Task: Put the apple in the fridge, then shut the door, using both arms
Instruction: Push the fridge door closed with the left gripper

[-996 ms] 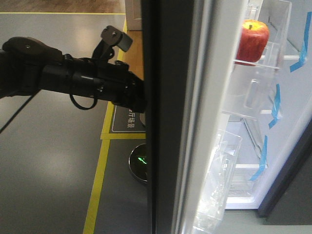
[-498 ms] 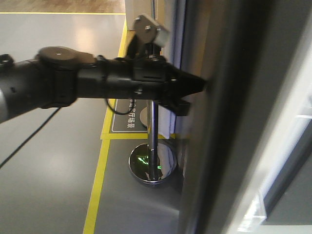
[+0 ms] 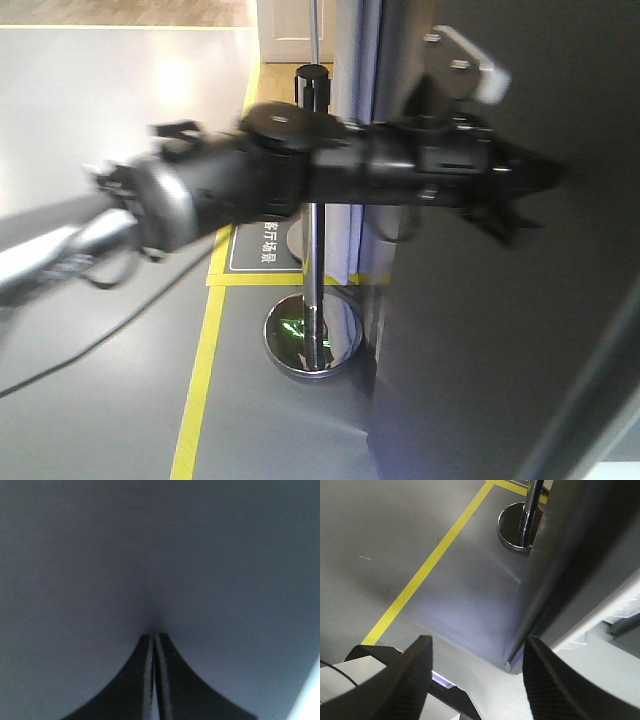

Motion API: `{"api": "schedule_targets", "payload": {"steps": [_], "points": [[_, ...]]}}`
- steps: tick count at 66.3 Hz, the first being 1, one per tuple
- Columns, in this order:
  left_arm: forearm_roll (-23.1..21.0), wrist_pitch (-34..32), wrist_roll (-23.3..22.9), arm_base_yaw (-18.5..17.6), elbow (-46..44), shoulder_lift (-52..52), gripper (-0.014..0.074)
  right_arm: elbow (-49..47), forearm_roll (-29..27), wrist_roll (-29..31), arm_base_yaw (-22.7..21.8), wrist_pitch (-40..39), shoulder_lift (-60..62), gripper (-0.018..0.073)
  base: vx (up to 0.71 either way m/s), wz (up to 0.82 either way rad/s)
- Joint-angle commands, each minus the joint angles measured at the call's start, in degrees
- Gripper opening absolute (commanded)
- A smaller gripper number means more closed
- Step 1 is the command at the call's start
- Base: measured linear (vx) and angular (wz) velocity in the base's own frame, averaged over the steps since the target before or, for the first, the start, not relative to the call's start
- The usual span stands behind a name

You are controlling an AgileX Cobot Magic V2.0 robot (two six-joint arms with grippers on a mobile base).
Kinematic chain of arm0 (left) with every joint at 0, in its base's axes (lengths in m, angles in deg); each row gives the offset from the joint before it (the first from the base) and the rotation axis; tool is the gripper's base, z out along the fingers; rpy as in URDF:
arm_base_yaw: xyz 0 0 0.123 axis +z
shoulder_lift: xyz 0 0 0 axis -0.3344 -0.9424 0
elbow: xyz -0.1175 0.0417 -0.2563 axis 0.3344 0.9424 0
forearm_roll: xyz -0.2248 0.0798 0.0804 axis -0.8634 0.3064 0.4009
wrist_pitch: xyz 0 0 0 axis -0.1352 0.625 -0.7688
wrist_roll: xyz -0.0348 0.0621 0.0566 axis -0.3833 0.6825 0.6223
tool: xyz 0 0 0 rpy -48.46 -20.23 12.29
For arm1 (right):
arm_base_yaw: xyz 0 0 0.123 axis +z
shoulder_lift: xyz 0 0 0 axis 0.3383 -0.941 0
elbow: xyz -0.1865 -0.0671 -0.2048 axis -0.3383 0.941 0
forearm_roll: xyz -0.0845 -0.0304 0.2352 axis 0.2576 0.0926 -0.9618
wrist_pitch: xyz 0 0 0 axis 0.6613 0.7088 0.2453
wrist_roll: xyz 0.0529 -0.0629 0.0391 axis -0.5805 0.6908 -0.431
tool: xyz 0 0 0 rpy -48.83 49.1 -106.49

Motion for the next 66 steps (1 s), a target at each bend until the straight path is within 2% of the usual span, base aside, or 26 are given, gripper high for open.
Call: {"api": "schedule_targets", "payload": {"steps": [1,17,24,29,34,41,47,51,54,58,66], "points": [[-3.24,-2.80,0.45,-1.32,-5.45,0.44,-0.0006,-1.17,-0.12,-0.01,-0.08,0.90,-0.81,0.0386,0.00,0.00],[-3.06,-3.37,0.00,-1.72,-6.76,-0.08,-0.0006,-1.17,-0.12,-0.01,-0.08,0.90,-0.81,0.0386,0.00,0.00],[-0.31,-3.30,-3.67,-1.56,-6.76,0.71,-0.0006,-1.17,-0.12,-0.01,-0.08,0.90,-0.81,0.0386,0.00,0.00],[3.61,-3.30,-6.83,-1.46,-6.69,1.41,-0.0006,-1.17,-0.12,-0.01,-0.08,0.90,-0.81,0.0386,0.00,0.00],[9.67,-3.31,-11.08,-1.23,-6.62,2.45,-0.0006,-1.17,-0.12,-0.01,-0.08,0.90,-0.81,0.0386,0.00,0.00],[19.27,-2.07,-21.31,-0.76,-6.62,4.64,-0.0006,-1.17,-0.12,-0.01,-0.08,0.90,-0.81,0.0386,0.00,0.00],[27.95,0.28,-32.42,0.16,-6.62,7.08,-0.0006,-1.17,-0.12,-0.01,-0.08,0.48,-0.81,0.0386,0.00,0.00],[31.97,1.76,-37.68,1.13,-6.41,8.66,-0.0006,-1.17,-0.12,-0.01,-0.08,0.01,-0.81,0.0386,0.00,0.00],[33.85,2.00,-39.48,1.88,-5.54,9.96,-0.0006,-1.17,-0.12,-0.01,-0.08,0.00,-0.81,0.0386,0.00,0.00],[34.30,1.67,-39.73,3.06,-2.73,12.34,-0.0006,-1.17,-0.12,-0.01,-0.08,0.00,-0.81,0.0386,0.00,0.00],[34.36,-1.57,-39.59,5.30,7.95,18.55,-0.0006,-1.17,-0.24,-0.01,-0.08,0.00,-0.81,0.0386,0.00,0.00]]}}
